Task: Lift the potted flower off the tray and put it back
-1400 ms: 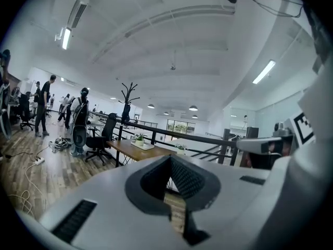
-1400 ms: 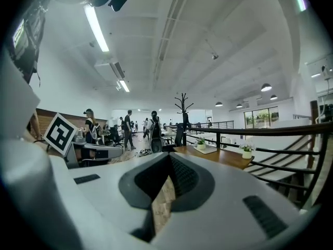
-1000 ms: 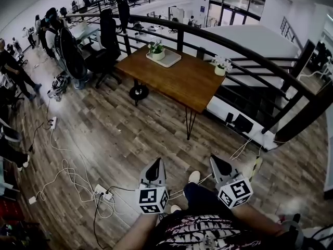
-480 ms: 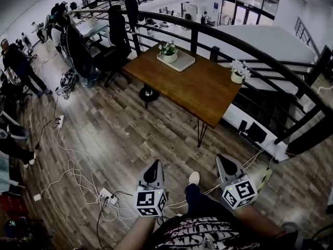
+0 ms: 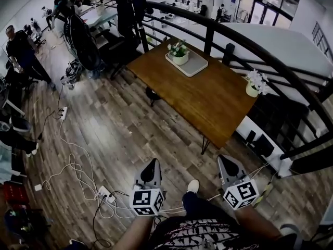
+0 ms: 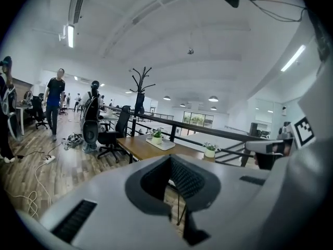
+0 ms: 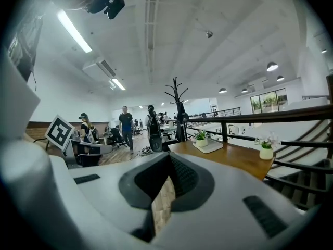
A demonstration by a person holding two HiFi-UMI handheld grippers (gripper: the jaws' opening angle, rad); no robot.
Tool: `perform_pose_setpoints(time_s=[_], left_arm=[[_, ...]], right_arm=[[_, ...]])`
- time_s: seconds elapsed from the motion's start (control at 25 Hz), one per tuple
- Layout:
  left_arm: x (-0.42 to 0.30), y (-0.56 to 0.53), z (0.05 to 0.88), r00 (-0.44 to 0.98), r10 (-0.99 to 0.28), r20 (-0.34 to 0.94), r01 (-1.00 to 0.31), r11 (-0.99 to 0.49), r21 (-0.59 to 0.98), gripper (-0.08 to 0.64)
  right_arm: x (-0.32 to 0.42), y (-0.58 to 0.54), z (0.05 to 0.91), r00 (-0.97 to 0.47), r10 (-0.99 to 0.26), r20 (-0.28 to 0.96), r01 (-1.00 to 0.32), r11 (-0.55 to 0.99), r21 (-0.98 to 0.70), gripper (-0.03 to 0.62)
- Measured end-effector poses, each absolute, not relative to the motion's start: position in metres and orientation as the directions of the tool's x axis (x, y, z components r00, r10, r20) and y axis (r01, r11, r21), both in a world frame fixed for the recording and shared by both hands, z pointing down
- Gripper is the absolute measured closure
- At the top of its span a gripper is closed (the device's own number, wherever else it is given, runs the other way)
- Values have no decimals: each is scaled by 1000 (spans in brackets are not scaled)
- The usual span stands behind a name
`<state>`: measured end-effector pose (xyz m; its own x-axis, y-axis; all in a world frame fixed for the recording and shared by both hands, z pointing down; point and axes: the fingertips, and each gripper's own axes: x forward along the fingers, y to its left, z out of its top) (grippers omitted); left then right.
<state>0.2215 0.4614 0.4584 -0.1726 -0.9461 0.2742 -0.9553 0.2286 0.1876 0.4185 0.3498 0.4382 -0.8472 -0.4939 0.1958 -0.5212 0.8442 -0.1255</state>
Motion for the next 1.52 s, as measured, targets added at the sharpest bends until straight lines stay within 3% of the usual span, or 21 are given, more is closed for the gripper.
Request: perform_pose_setpoints(time_s=[0.4,0.92,1.16,1.52], left_arm=[[201,373,419,-236,-946,224,-951,272,147,552],[193,338,381,-257,-950,179,-958,275,84,552],[149,312,384,-241,-952,188,-961,261,89,552],[142,261,403,-170,-968,185,-974,194,116,552]], right_arm=[[393,259,417,-890,-428,154,-450,878,-163,600],[370,230,383,-921,-384,67,-390,905,-168,600],[327,205,384,-916,-393,84,-402,904,-149,600],[318,170,394,-893,-433,118,-446,886,-125,600]])
